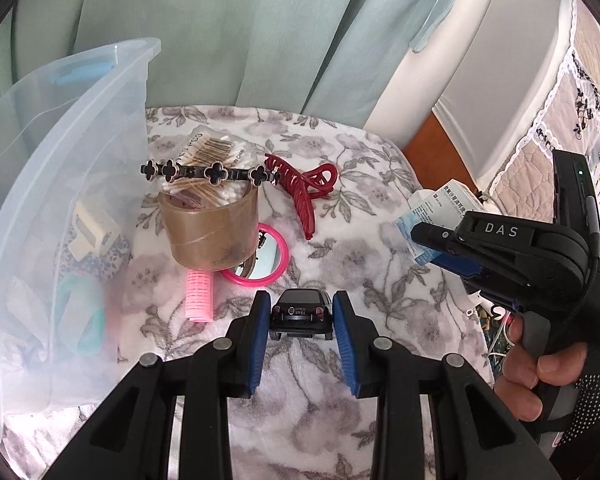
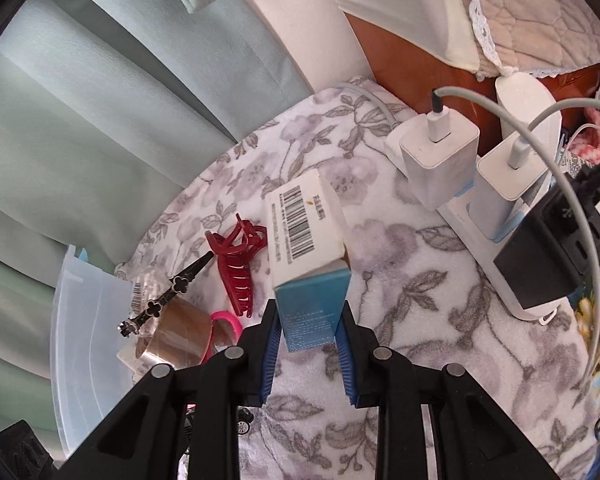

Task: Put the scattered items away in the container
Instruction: 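Lift and carry the toy car and medicine box in both tools over the box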

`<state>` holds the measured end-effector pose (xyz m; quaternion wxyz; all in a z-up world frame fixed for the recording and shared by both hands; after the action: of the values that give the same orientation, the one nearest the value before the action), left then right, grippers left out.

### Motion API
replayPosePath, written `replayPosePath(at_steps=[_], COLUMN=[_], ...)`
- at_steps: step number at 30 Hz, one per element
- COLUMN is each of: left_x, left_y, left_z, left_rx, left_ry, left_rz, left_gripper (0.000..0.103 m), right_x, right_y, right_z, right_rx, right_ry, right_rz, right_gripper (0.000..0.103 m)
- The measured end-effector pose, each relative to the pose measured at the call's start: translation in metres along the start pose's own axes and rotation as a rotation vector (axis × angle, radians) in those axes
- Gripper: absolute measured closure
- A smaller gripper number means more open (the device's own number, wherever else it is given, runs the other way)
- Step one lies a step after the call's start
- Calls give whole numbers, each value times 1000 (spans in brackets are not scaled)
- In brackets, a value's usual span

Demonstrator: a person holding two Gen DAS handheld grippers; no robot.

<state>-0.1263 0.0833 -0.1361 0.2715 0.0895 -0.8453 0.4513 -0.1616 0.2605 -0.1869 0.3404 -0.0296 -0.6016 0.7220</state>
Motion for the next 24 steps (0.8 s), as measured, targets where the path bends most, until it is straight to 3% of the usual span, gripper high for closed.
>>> replayPosePath(at_steps=[24], left_x=[54], left_y=[-129], left_z=[-56], left_rx=[19], left_ry=[97], left_rz=[-288], left_gripper=[70], right_x=[-2], right_y=[-160], right_z=[35], right_rx=[197], right_ry=[-70], right_rz=[-246], right_gripper=[74])
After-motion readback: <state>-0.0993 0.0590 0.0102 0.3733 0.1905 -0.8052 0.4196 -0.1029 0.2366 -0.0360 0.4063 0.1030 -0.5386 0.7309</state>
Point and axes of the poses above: each gripper's, at about its wrist camera, not at the fingertips, and y roughly the way its jaws point, z to its left, x to its top, the point moved 6 cm from there along y, roughly the way its jaws point, and after that the axes turned 14 degrees about -x, right-handed, at the moved point
